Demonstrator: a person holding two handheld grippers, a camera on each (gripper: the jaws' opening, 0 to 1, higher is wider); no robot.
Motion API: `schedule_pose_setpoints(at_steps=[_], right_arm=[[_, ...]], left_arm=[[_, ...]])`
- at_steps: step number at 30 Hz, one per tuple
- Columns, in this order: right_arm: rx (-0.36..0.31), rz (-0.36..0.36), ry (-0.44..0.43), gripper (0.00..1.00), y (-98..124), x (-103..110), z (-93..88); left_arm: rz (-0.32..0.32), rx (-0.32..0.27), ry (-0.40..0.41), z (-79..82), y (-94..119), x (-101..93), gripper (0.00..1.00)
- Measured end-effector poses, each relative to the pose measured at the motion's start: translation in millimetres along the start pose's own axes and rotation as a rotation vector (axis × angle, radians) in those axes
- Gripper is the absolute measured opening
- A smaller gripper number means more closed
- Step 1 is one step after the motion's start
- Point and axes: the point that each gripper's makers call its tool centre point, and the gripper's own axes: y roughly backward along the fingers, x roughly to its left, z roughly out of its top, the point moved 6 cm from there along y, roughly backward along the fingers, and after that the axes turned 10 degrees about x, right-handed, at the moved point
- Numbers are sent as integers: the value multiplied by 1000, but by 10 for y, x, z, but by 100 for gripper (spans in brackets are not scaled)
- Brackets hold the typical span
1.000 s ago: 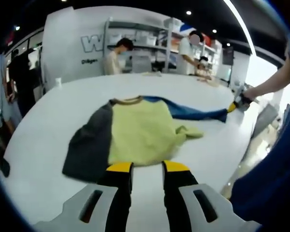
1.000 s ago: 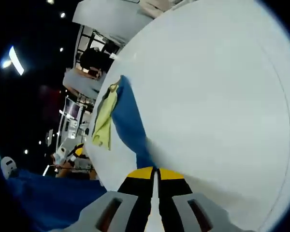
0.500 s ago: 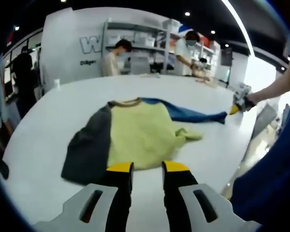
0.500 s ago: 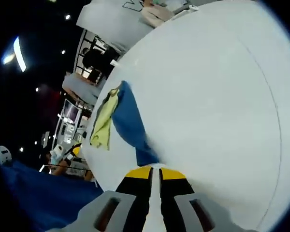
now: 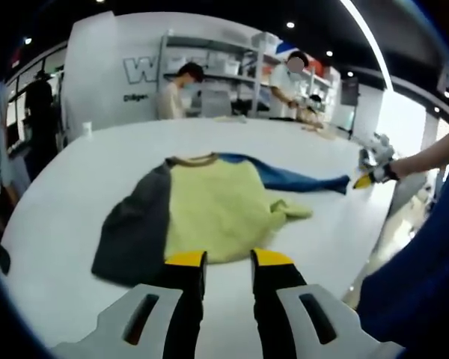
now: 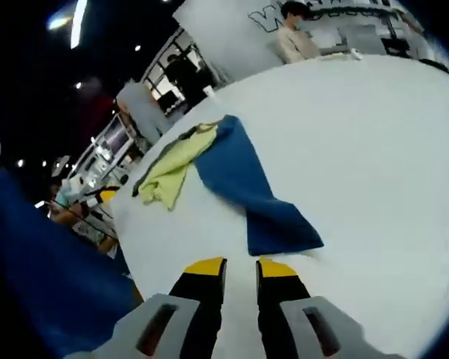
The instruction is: Fold the garment on the visible template until the final outline fits inside the template.
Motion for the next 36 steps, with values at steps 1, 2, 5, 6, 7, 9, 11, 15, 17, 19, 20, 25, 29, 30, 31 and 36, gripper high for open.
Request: schedule_pose_setpoints(at_steps=[1,2,5,6,7,9,11,15,17,19,20,25,29,30,31,36], right_arm=[[-11,-36,28,14,-16,11,8],[-55,-113,101,14,-42,5,40],[-85,-243,263,14,-91,46,69],[-76,-275,309,14,-99,58,72],[-73,-288,328,14,-105,73,75],[-42,-367,427,13,-123,71,82],[-44,-385,465,13,-142,106,93],[-18,-430,498,12,-205,25,66],[6,-417,488,12,-251,8,36],[25,-447,515,11,-263,48,33],[24,-455,518,10,-267,43,39],[58,-484,577,6,-342,4,23],[62,-496,586,1,-350,34,45],[65,-505,588,0,-351,41,48],[65,-510,593,0,-343,44,52],[57,-498,596,0,-312,80,40]], left_arm=[[0,-1,1,-7,2,7,21],[0,-1,5,-27,6,28,21],[0,-3,11,-44,20,41,21],[0,-2,11,-52,21,51,21],[-1,-1,11,-55,23,56,21],[1,-2,13,-59,29,55,21],[3,-2,17,-58,40,60,21],[10,-4,21,-63,65,102,21],[11,-6,22,-61,72,107,21],[14,-7,22,-58,79,102,21],[16,-7,23,-61,80,105,21],[19,-7,28,-75,94,112,21],[21,-5,29,-78,98,123,21],[22,-6,30,-70,102,124,21],[22,-6,30,-69,103,124,21],[23,-2,28,-63,102,151,21]])
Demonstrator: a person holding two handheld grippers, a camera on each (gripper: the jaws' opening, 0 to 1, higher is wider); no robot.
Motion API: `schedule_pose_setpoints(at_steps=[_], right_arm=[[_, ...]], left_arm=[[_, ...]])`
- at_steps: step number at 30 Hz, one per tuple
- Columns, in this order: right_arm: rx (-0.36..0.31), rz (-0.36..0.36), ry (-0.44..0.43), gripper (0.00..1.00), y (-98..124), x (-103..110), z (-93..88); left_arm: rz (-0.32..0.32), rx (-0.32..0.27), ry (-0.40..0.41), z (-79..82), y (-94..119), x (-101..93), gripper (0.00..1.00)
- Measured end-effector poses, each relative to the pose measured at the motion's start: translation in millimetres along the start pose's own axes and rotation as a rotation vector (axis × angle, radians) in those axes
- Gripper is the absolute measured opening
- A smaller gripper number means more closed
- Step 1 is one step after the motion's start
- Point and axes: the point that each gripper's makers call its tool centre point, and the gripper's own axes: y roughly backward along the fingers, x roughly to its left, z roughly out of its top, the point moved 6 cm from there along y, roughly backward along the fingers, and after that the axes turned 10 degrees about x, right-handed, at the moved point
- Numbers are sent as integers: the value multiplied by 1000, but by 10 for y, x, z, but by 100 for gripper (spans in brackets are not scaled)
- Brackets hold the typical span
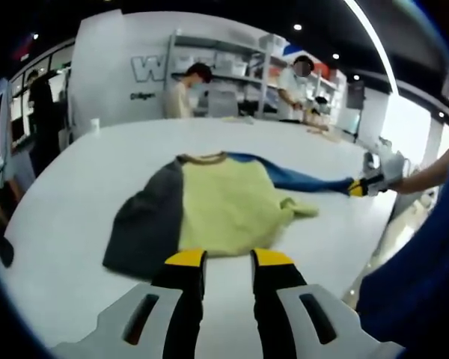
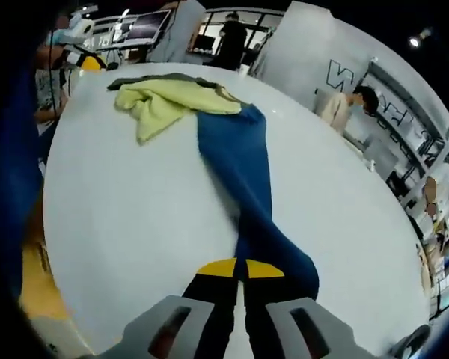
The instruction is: Fold the garment on the visible template until the final outline fits inside the template.
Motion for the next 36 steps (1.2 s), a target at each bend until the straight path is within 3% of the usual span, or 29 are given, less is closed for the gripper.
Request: schedule_pose_setpoints(at_steps=[4,12,16,21,29,36], right_arm=[[-41,52,-29,0,106,101,16],[-62,148,-45,0,329,292,-33],[-107,228,-126,0,506,313,-28],[-98,256,-104,0,586,380,-36],[-10,299,-91,0,444,625,-178],[-38,287,-140,7,557,751,-109]], left_arm=[[-3,0,-2,4,-1,7,21],[-12,7,-5,-24,15,79,21],[-16,7,-10,-30,32,113,21],[-17,9,-10,-52,43,168,21],[-19,10,-3,-100,55,203,21],[1,-4,14,-115,125,346,22]])
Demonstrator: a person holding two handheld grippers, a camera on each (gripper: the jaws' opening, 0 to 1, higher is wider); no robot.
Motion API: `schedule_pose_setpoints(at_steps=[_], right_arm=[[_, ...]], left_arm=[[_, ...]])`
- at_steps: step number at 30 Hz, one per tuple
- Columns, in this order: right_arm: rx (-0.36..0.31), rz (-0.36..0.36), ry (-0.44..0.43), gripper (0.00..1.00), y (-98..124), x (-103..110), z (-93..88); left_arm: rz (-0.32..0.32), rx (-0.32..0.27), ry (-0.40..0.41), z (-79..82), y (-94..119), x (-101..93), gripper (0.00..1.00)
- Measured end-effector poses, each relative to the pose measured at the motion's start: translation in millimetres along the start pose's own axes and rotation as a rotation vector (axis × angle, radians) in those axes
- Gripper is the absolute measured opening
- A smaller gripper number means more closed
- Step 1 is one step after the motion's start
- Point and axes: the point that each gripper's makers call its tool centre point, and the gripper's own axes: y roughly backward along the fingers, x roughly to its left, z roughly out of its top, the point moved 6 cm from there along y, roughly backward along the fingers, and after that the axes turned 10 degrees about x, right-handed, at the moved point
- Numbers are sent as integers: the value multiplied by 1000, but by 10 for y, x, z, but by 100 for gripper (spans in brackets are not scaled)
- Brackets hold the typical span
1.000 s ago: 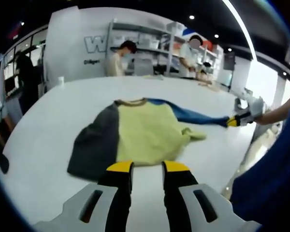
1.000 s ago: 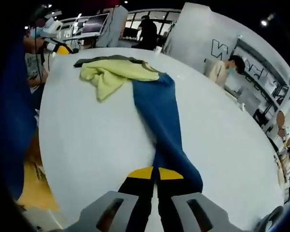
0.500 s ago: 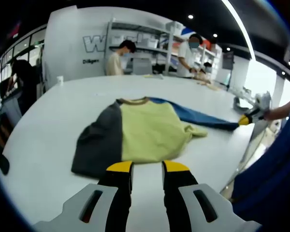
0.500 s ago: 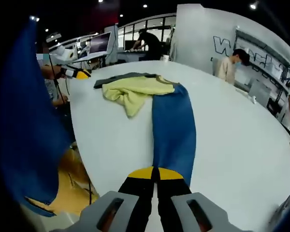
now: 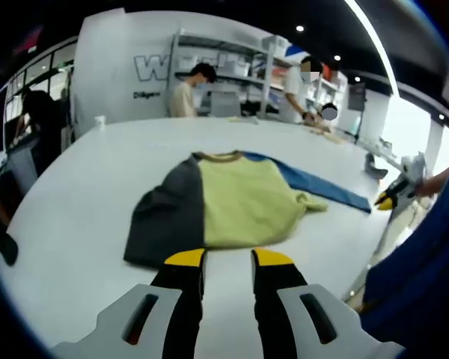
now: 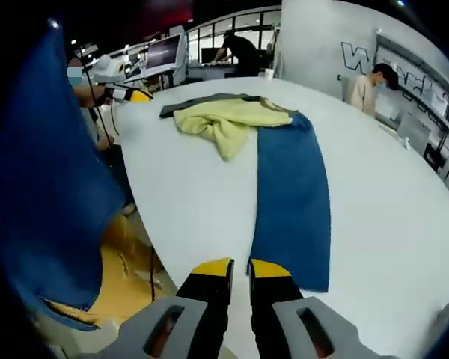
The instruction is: Fold the garment on the visible template until the final outline fits inside the template.
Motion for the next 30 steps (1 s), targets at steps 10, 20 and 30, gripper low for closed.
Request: schedule_pose_setpoints(at_steps=[10,20,30], right_arm=[[-66,-40,-138,8,-124,208,211],[-100,-46,-188,7,-239,520,451],[-111,-50,-216,7,-282,664,531]], left_arm=[[113,32,35,-34,30,422,28],[128,89,6,-111,-93,739,41],[105,87,31,-130,-232,957,43]])
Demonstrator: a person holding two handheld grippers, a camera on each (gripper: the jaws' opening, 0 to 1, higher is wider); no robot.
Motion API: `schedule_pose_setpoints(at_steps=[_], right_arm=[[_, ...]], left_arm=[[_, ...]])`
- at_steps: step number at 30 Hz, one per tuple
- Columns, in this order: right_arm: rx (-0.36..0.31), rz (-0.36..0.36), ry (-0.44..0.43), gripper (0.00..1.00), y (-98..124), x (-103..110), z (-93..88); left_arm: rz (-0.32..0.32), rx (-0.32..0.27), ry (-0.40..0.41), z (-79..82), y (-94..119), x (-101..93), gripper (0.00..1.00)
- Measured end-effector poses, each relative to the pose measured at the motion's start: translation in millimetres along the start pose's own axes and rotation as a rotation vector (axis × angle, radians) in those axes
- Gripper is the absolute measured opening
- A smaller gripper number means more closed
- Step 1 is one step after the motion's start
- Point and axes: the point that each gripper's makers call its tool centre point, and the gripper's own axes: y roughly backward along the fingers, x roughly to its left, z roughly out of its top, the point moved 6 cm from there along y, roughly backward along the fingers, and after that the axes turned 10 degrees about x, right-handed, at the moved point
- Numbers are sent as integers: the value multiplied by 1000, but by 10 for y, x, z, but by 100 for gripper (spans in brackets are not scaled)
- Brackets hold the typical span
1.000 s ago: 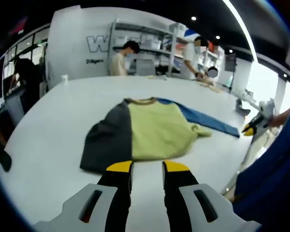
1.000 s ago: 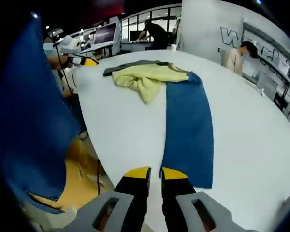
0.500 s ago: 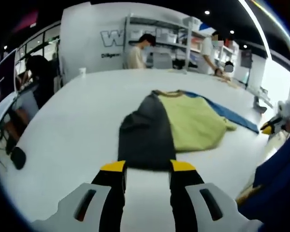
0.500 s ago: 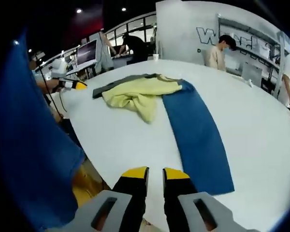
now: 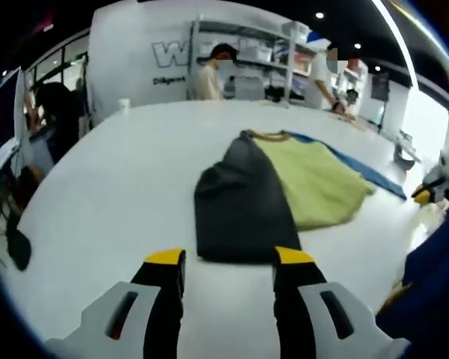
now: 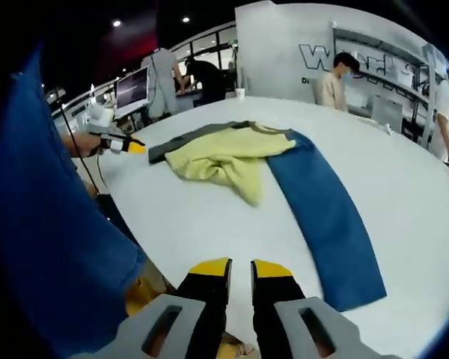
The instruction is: Fold the garment on the visible template until the final outline fits inside the template.
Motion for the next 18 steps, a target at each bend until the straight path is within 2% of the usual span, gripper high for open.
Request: schedule_pose_setpoints(at_steps=[5,6,8,18], right_arm=[[10,-9,-14,6,6,78,-7],[13,-11,-20,7,11,96,-7],[15,-14,-26,6,18,114,-11],[20,-18,-39,6,12,153,-12]], left_arm=[[-68,2,3,33,-90,35,42],[-91,3,5,44,-118,107,41],[-131,17,14,42,-150,84,40],[-191,50,-13,-5,-215,41,41]])
